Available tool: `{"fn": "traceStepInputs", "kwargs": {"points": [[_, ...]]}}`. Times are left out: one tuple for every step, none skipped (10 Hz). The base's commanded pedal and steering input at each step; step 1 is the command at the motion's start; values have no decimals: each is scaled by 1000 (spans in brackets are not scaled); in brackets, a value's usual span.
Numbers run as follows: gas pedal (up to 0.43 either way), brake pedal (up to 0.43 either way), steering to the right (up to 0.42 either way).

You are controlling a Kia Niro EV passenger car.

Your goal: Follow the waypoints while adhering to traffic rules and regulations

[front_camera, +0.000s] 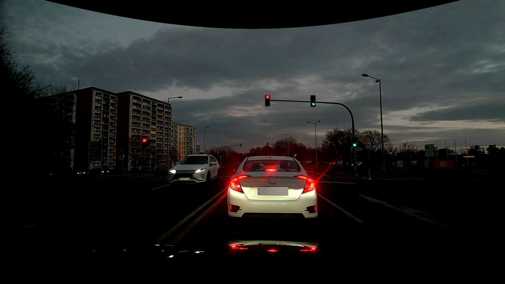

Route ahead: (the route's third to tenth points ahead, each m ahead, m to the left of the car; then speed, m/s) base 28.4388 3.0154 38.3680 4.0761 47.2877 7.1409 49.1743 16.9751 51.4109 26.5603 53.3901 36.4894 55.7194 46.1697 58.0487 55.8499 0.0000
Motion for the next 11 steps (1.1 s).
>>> {"fn": "traceStepInputs", "kwargs": {"points": [[0, 396, -5], [0, 366, -5], [0, 341, -5], [0, 335, -5], [0, 335, -5], [0, 335, -5], [0, 329, -5], [0, 329, -5], [0, 329, -5], [0, 329, -5], [0, 329, -5]]}}
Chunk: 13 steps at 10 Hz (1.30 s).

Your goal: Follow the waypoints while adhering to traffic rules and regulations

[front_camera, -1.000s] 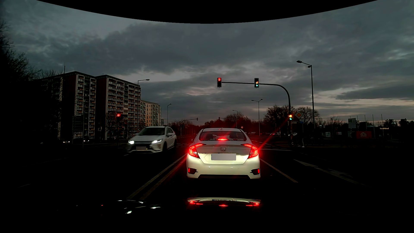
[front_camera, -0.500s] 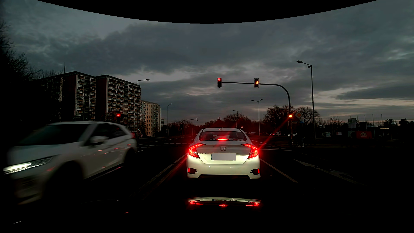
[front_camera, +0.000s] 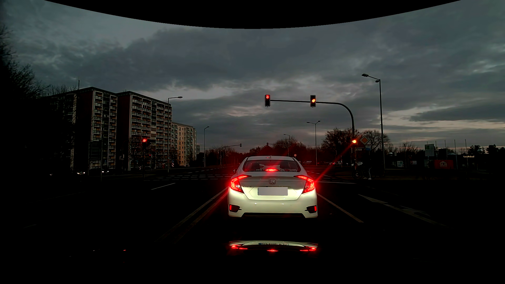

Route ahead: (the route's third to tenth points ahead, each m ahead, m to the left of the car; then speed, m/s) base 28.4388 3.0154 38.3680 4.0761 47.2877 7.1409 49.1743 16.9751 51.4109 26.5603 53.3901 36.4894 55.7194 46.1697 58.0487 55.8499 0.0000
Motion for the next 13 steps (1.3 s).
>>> {"fn": "traceStepInputs", "kwargs": {"points": [[0, 329, -5], [0, 329, -5], [0, 329, -5], [0, 329, -5], [0, 329, -5], [0, 329, -5], [0, 329, -5], [0, 329, -5], [0, 329, -5], [0, 329, -5], [0, 329, -5], [0, 329, -5], [0, 329, -5]]}}
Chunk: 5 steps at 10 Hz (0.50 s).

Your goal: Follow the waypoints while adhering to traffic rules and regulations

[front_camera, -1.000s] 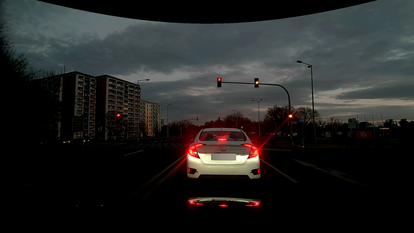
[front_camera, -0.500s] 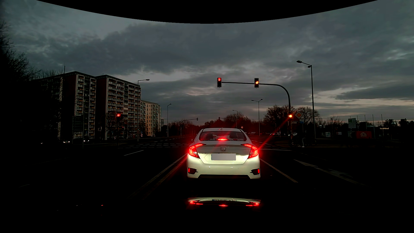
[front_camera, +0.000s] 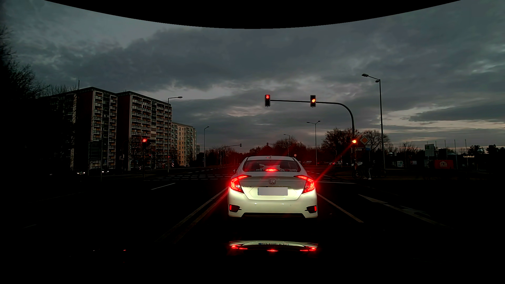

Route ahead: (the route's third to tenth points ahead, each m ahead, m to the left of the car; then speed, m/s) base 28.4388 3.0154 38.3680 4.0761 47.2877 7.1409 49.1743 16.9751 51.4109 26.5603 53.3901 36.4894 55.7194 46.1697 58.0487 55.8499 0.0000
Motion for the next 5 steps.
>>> {"fn": "traceStepInputs", "kwargs": {"points": [[0, 329, -5], [0, 323, -5], [0, 329, -5], [0, 329, -5], [0, 329, -5]]}}
